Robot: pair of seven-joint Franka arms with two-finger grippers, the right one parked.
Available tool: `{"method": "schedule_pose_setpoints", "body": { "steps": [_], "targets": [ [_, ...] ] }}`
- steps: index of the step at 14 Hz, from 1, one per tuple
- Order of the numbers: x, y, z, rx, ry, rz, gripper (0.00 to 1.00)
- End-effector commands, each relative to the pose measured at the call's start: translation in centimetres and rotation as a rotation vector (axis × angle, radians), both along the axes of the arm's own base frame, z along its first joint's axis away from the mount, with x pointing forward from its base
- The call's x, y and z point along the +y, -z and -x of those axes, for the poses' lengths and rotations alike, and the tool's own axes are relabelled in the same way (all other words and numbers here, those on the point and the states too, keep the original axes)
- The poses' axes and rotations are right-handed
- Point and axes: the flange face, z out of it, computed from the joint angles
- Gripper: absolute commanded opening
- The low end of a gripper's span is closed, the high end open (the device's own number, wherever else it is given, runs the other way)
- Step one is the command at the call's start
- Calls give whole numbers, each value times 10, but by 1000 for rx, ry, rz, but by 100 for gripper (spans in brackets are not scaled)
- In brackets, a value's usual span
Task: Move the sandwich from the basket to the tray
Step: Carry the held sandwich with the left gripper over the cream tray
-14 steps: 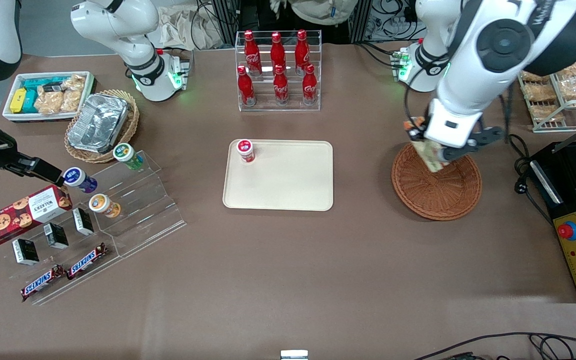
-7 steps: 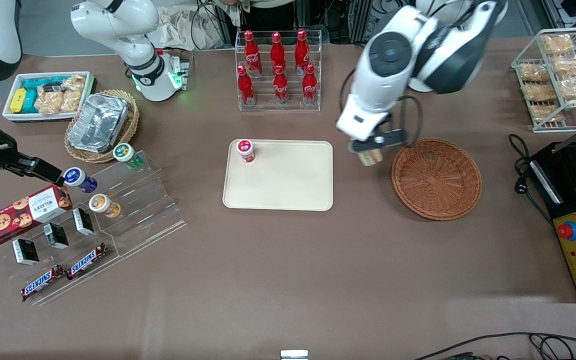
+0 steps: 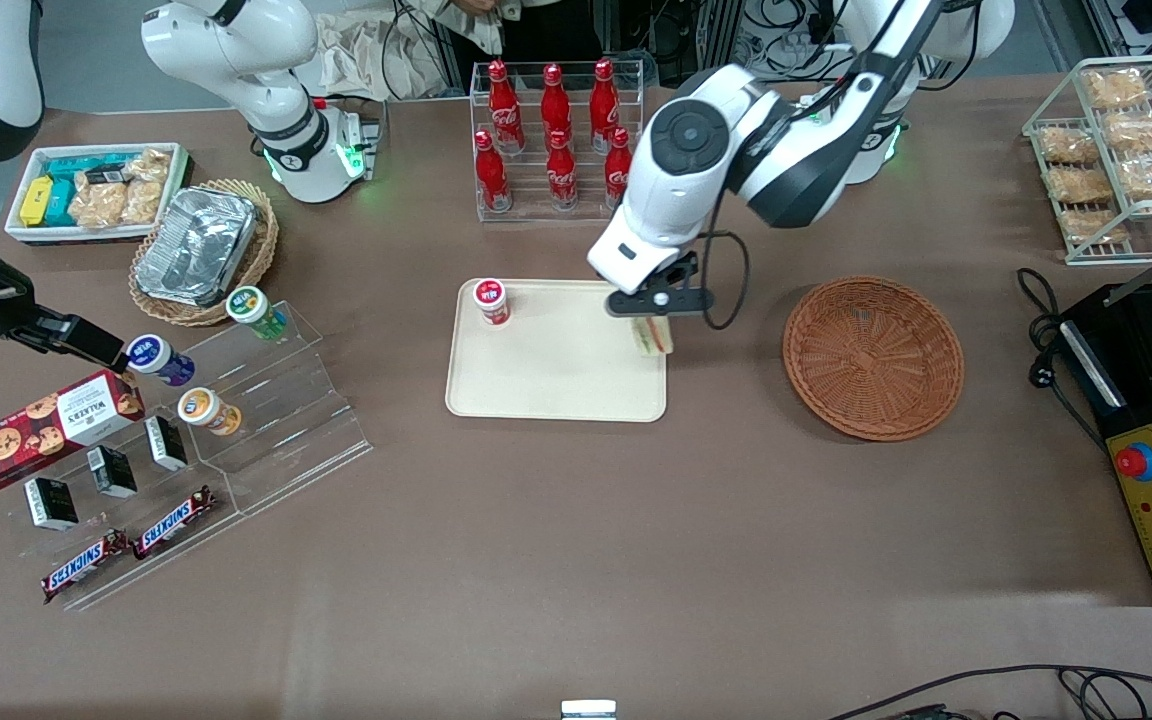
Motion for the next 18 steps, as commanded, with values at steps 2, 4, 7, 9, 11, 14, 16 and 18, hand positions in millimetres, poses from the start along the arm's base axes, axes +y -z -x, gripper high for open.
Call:
{"method": "schedule_pose_setpoints", "body": {
  "steps": [2,4,7,9,11,14,16,18],
  "targets": [
    [3,55,6,-75,120,15,0],
    [1,78,5,-80,155,31,0],
    [-3,106,0,-85,192,52,0],
    [-8,119,1,-89,207,61,0],
    [-13,130,4,-87,214,66,0],
    [-13,141,5,-78,222,60,0],
    [-8,143,10,-70,218,49,42],
    [-4,142,6,-74,212,47,99]
  ]
}}
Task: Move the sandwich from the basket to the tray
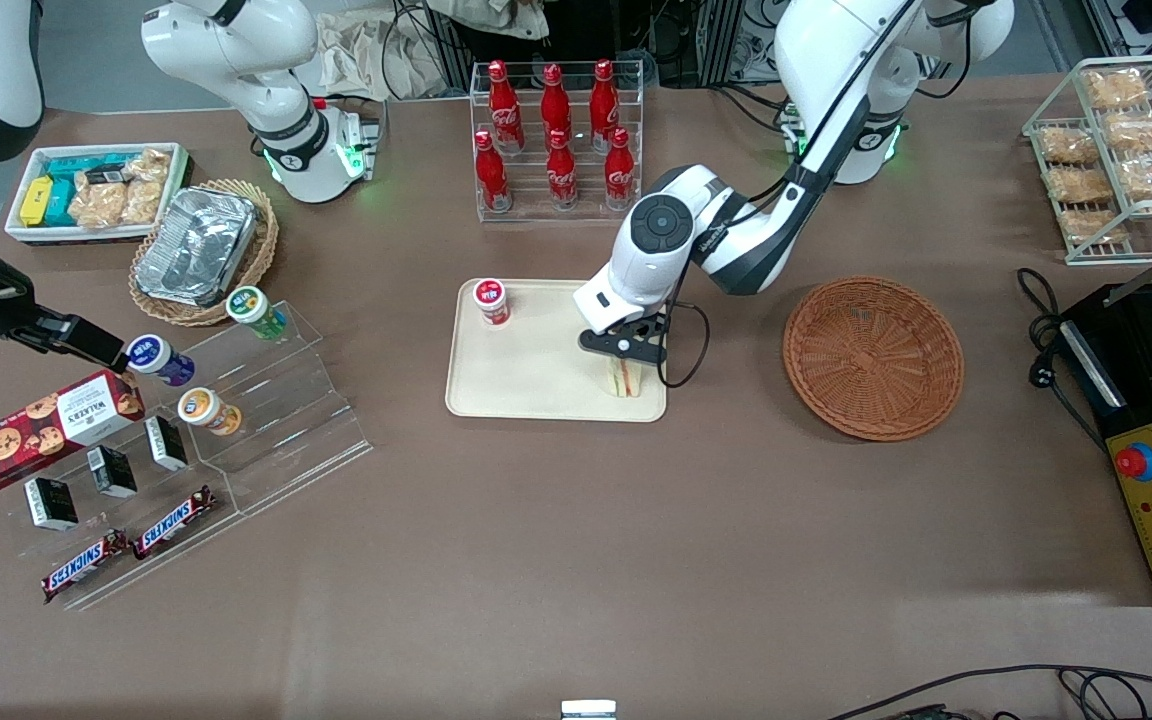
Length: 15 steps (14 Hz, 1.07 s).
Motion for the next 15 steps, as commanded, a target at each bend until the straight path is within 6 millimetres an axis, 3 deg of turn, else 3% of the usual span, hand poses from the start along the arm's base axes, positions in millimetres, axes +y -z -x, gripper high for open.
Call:
{"method": "schedule_pose_setpoints", "body": {
  "steps": [1,4,7,10,13,15],
  "targets": [
    [5,-6,-2,-31,5,-7,99],
    [16,-32,-7,-39,-7,-23,99],
    [46,-83,-18,-29,-27,-90,99],
    [115,-139,-46,-9,-36,-112,99],
    [175,-196,-57,46,30,-69,99],
    [230,-227,-77,70,21,-45,99]
  ]
}}
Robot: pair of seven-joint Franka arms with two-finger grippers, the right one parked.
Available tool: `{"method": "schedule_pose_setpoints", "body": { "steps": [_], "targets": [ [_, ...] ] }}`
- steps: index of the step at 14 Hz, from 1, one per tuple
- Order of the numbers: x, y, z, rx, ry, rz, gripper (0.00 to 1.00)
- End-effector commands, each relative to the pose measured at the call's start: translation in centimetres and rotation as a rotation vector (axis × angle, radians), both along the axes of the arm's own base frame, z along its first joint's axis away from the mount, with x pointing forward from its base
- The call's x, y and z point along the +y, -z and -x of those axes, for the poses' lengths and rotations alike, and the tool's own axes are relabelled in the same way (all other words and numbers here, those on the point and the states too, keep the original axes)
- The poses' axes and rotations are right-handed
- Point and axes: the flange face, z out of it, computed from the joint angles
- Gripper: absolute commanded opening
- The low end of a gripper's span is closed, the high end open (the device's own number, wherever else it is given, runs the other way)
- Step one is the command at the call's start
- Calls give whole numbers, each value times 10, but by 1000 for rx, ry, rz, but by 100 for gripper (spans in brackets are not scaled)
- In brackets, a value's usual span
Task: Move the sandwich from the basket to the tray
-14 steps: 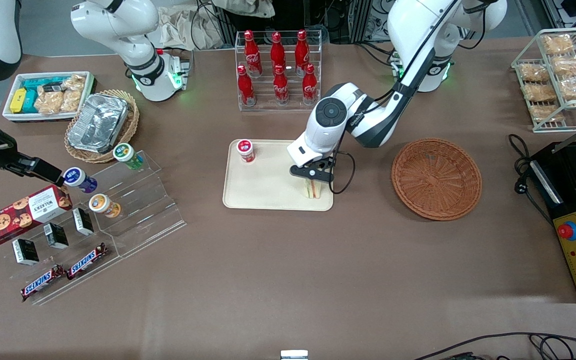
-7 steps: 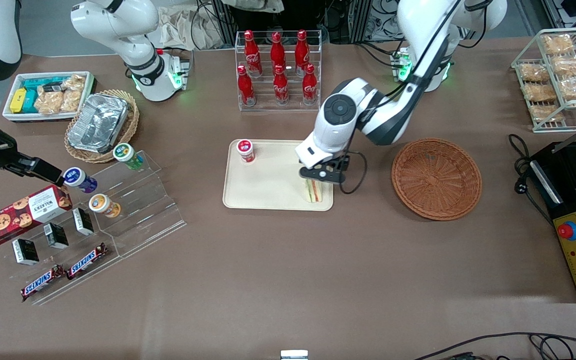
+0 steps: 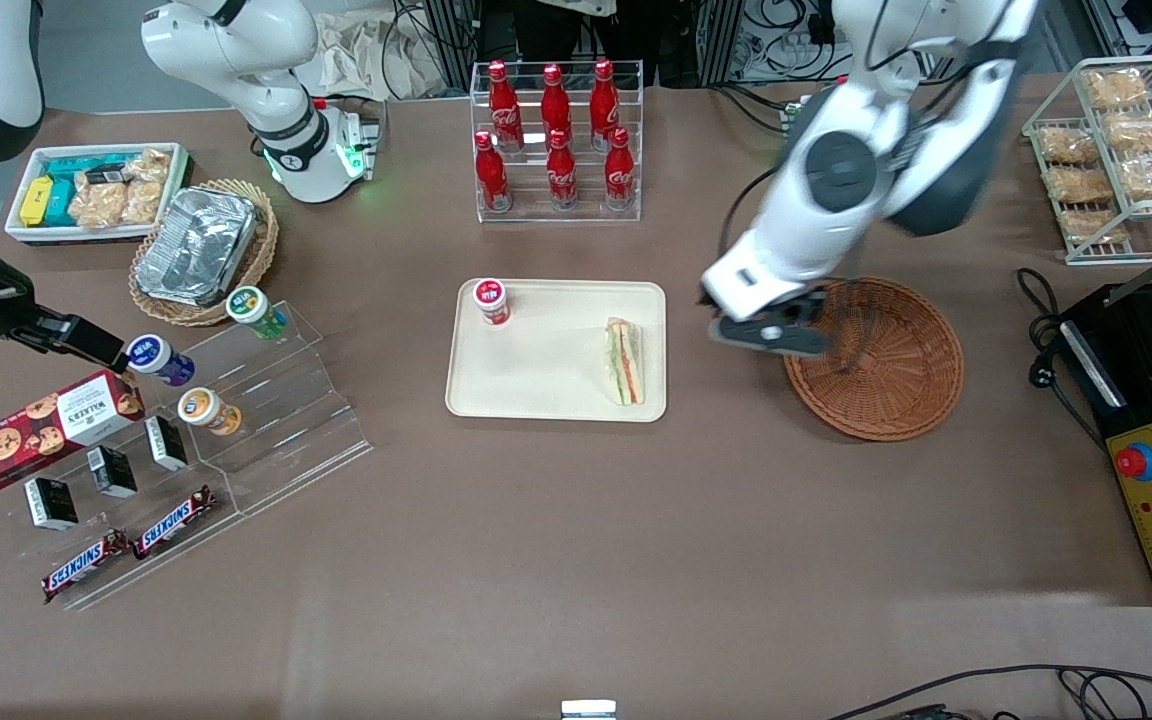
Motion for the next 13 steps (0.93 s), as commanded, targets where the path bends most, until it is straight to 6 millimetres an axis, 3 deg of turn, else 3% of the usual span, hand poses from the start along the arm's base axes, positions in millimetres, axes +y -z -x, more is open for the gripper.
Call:
{"method": "schedule_pose_setpoints", "body": {
  "steps": [1,3,6,12,13],
  "targets": [
    [60,-44,-19,22,15,49,99],
    [100,-64,-34,2,1,46,99],
    [155,-76,-47,-31,-79,-5,99],
    [211,-135,-50,-79,-159,-83,99],
    [213,-137,-50,-84,-160,-87,99]
  ]
}}
